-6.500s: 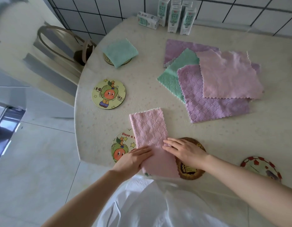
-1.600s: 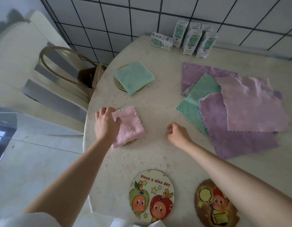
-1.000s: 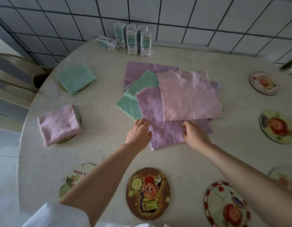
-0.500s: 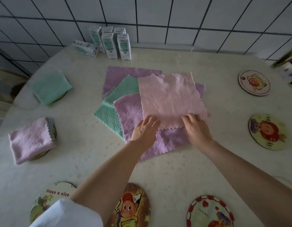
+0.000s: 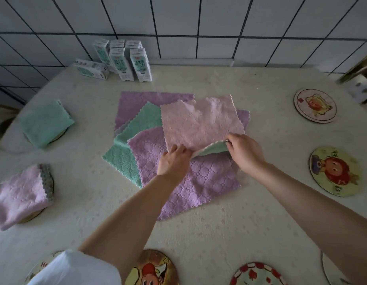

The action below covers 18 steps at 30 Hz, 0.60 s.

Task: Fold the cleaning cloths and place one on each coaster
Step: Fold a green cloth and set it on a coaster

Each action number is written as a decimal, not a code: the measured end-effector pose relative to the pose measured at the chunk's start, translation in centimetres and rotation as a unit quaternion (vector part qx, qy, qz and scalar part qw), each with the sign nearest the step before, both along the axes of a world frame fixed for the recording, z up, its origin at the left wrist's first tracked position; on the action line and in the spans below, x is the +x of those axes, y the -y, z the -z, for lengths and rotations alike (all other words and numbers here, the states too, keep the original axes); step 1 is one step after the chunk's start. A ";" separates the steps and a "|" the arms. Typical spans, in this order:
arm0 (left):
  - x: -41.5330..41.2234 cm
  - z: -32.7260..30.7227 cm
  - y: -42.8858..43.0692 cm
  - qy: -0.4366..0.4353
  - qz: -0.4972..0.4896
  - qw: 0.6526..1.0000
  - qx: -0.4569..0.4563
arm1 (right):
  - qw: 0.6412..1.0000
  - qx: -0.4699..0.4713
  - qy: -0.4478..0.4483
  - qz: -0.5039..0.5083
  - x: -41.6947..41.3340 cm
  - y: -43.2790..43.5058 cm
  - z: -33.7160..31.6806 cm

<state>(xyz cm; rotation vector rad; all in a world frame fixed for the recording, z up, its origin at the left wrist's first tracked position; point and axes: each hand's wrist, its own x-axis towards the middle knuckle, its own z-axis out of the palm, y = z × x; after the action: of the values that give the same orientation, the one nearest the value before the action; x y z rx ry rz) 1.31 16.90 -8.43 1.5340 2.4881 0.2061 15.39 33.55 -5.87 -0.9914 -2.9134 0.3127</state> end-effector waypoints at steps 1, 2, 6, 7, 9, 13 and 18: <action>-0.5 -0.6 -0.3 0.022 -0.023 1.000 0.002 | 1.000 -0.012 -0.006 0.003 -0.2 -0.5 -0.3; -1.2 -1.2 -0.7 0.046 -0.052 0.998 -0.006 | 1.000 -0.023 -0.012 0.006 -0.3 -1.0 -0.7; -4.3 -3.8 -2.1 0.153 -0.116 0.981 -0.003 | 0.997 -0.044 -0.058 0.028 -1.1 -2.9 -1.7; -4.9 -4.5 -2.4 0.186 -0.121 0.975 0.021 | 0.996 -0.049 -0.068 0.037 -1.3 -3.4 -2.1; -5.7 -6.2 -3.1 0.218 -0.128 0.965 0.063 | 0.994 -0.046 -0.083 0.049 -1.7 -4.0 -3.2; -7.1 -9.6 -3.9 0.205 -0.138 0.961 0.124 | 0.987 -0.025 -0.147 0.056 -2.2 -4.4 -5.9; -8.6 -12.9 -2.1 0.222 -0.176 0.942 0.181 | 0.969 -0.016 -0.243 0.043 -2.0 -3.3 -8.7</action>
<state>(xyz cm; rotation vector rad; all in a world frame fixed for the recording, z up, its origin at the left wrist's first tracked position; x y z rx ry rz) -7.33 19.03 4.44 0.9752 2.4039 0.9973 13.35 36.87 2.83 -0.8882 -2.4238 0.5155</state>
